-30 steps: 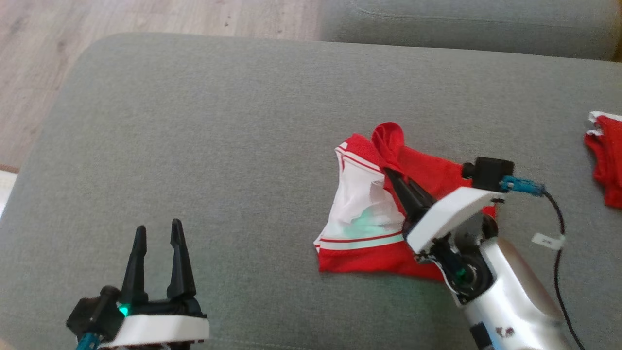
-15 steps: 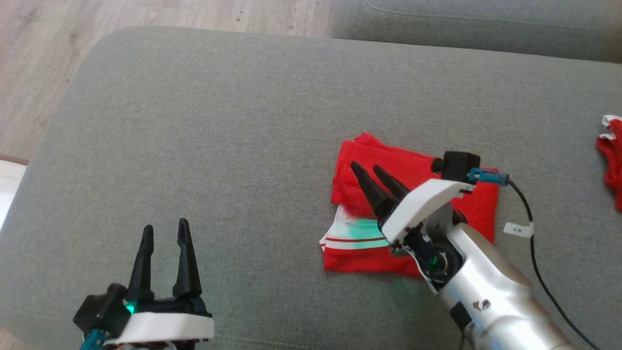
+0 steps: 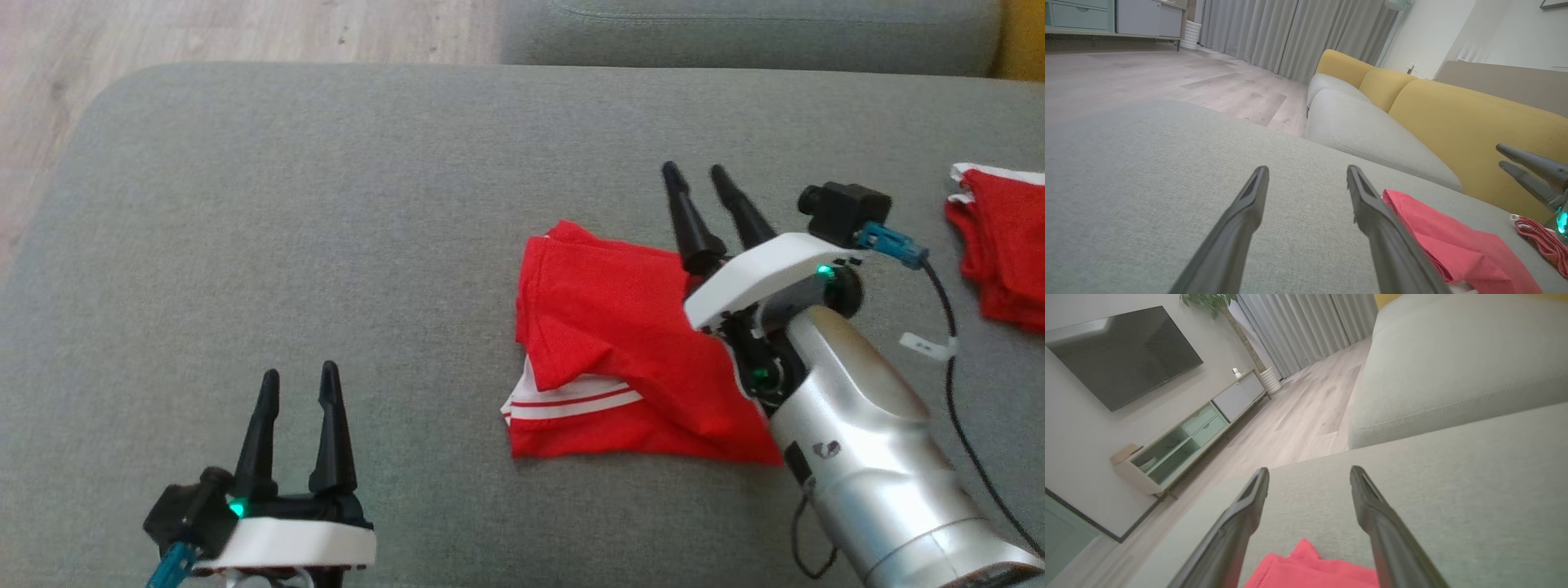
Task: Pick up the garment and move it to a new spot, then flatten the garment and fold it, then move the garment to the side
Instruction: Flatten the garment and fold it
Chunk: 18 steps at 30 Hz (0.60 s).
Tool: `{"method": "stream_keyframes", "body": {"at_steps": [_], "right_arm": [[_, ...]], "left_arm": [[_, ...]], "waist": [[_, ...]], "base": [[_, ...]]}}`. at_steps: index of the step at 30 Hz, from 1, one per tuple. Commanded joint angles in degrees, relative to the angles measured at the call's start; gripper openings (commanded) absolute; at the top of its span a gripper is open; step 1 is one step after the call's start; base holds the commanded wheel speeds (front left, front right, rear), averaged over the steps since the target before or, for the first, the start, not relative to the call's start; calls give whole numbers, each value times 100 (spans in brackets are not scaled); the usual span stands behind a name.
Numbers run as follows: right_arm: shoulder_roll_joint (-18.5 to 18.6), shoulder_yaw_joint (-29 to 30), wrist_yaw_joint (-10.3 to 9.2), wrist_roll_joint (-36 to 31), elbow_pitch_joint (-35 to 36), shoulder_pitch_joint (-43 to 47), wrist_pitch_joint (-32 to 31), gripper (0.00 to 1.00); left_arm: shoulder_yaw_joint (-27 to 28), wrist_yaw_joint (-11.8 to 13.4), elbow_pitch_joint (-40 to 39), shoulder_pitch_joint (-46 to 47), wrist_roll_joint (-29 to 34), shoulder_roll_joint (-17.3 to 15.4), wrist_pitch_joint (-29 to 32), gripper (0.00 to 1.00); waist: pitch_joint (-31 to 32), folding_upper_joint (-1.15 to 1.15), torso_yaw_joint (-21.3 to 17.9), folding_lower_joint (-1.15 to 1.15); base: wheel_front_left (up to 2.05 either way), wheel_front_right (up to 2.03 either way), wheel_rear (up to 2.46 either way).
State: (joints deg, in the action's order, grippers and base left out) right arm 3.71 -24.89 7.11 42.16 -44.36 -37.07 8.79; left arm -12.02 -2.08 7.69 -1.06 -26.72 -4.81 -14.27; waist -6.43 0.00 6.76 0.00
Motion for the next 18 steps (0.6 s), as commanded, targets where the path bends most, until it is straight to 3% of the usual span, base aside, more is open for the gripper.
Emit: {"method": "stream_keyframes", "body": {"at_steps": [1, 9, 10, 11, 14, 15, 16, 18], "right_arm": [[-32, 58, 37, -275, 141, -103, 105, 100], [-44, 603, 37, -1656, 438, 655, -80, 100], [-49, 604, 37, -1827, 508, 764, -102, 84], [-53, 577, 37, -2016, 579, 872, -118, 50], [-63, 436, 37, -2522, 724, 1183, -180, 9], [-63, 436, 37, -2522, 724, 1183, -180, 9], [-65, 365, 37, -2687, 760, 1278, -191, 0], [-70, 219, 37, -2958, 793, 1445, -216, 0]], "left_arm": [[127, -14, -129, 294, 47, 8, -22, 100], [46, -37, -72, 400, 51, 1, -20, 100], [41, -40, -64, 396, 50, -3, -21, 100], [40, -39, -55, 391, 49, -7, -22, 100], [35, -44, -27, 378, 40, -23, -25, 100], [35, -44, -27, 378, 40, -23, -25, 100], [36, -44, -19, 374, 35, -27, -26, 100], [43, -43, -8, 368, 26, -42, -27, 100]], "waist": [[3, 0, -64, 0], [-22, 0, -124, 0], [-22, 0, -113, 0], [-22, 0, -96, 0], [-17, 0, -15, 0], [-17, 0, -15, 0], [-13, 0, 16, 0], [-9, 0, 77, 0]], "base": [[0, 0, 0], [0, 0, 0], [0, 0, 0], [0, 0, 0], [0, 0, 0], [0, 0, 0], [0, 0, 0], [0, 0, 0]]}}
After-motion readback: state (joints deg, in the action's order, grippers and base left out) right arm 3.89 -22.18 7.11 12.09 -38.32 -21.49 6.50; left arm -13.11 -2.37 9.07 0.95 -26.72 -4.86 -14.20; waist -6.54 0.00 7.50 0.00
